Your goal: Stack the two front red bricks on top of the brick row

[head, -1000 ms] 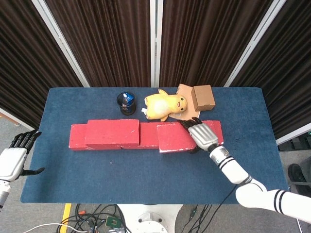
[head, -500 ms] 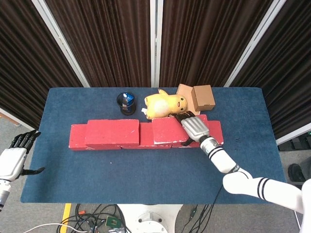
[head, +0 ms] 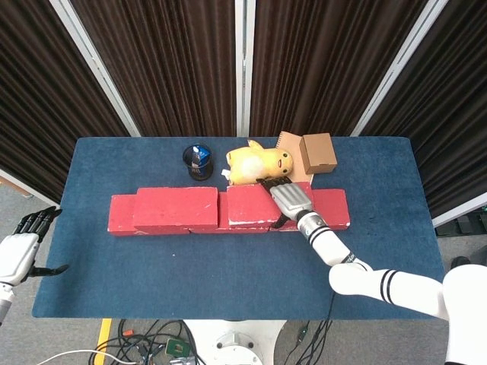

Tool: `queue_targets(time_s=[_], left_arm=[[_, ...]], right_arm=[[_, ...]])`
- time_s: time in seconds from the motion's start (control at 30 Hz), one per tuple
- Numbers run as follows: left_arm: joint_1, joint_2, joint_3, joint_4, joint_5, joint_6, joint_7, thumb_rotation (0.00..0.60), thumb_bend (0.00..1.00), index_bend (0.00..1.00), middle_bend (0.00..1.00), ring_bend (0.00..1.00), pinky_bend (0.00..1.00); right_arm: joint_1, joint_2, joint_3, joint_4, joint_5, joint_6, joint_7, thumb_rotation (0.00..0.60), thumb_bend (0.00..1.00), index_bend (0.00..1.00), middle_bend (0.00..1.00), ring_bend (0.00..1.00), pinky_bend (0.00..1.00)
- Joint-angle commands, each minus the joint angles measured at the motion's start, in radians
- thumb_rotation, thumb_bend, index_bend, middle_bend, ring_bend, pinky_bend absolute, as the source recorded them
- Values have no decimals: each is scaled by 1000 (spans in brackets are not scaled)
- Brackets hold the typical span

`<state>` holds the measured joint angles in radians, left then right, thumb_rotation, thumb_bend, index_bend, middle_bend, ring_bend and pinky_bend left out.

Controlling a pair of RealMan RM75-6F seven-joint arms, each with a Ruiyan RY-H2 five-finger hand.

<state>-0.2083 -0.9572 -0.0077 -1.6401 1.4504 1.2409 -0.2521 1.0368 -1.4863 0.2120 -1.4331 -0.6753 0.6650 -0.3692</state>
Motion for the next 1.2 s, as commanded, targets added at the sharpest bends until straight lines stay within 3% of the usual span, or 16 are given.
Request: queue_targets(time_s=[0.03, 1.2], left_arm=[[-1, -2, 3, 14, 7, -2, -14, 600, 51, 0, 0, 0, 0], [-6, -4, 15, 38, 4, -38, -56, 600, 51, 0, 0, 0, 0]], right_arm=[[19, -3, -2, 12, 16, -15, 3, 600, 76, 0, 118, 58, 14], [125, -50, -68, 28, 215, 30, -36, 600, 76, 0, 109, 42, 14]])
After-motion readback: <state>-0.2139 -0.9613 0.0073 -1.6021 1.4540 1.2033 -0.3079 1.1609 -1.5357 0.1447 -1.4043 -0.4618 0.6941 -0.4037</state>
